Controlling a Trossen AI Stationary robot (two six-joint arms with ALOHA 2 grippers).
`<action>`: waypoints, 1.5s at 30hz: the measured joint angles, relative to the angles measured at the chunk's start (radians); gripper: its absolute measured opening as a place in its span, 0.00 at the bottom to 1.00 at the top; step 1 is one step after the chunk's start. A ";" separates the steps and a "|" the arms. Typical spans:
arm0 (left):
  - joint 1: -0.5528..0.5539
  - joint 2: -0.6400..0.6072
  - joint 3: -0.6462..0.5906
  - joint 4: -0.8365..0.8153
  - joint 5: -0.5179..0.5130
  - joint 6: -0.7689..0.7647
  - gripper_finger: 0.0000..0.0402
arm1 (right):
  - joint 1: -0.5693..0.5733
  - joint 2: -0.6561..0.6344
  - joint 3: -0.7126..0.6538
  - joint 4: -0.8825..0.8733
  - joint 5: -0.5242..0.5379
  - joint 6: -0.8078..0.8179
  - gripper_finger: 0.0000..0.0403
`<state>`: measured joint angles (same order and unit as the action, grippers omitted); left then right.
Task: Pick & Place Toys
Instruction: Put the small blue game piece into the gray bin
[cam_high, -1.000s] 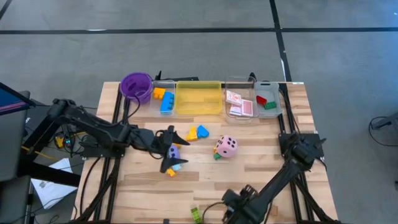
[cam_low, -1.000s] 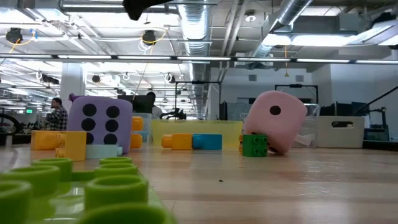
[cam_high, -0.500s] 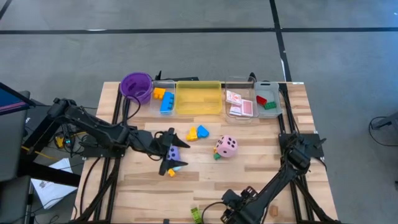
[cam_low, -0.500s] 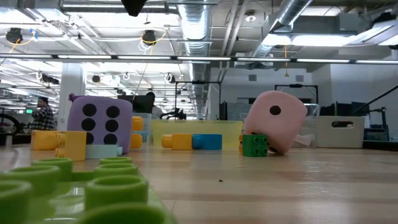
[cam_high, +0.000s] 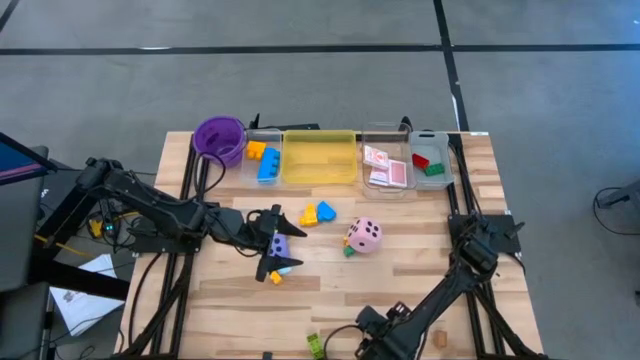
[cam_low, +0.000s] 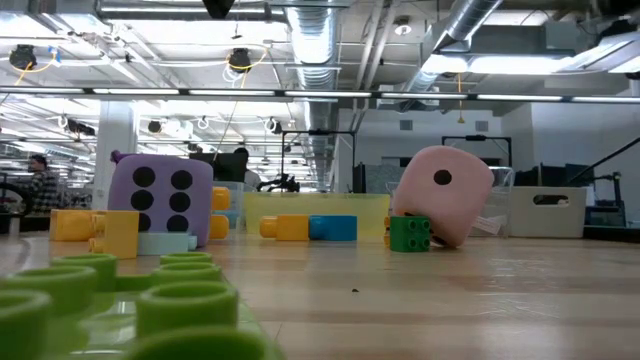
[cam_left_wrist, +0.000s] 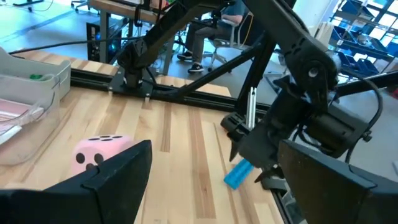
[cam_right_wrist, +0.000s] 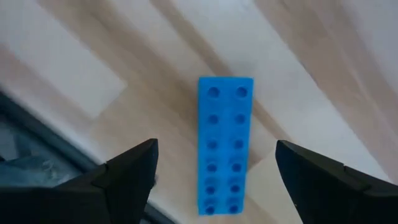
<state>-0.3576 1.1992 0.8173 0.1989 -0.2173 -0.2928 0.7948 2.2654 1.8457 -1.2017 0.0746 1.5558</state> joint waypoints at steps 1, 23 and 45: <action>0.000 0.000 0.000 0.000 0.000 0.000 0.85 | -0.001 0.000 -0.007 0.001 0.000 -0.001 0.79; 0.000 0.000 0.000 0.000 0.004 -0.002 0.85 | -0.006 -0.002 -0.106 0.179 -0.053 -0.019 0.69; 0.000 0.000 0.000 0.005 -0.001 -0.001 0.85 | -0.045 -0.143 -0.108 -0.010 0.121 -0.032 0.30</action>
<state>-0.3576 1.1995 0.8173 0.2039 -0.2180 -0.2935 0.7496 2.1227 1.7381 -1.2114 0.1957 1.5236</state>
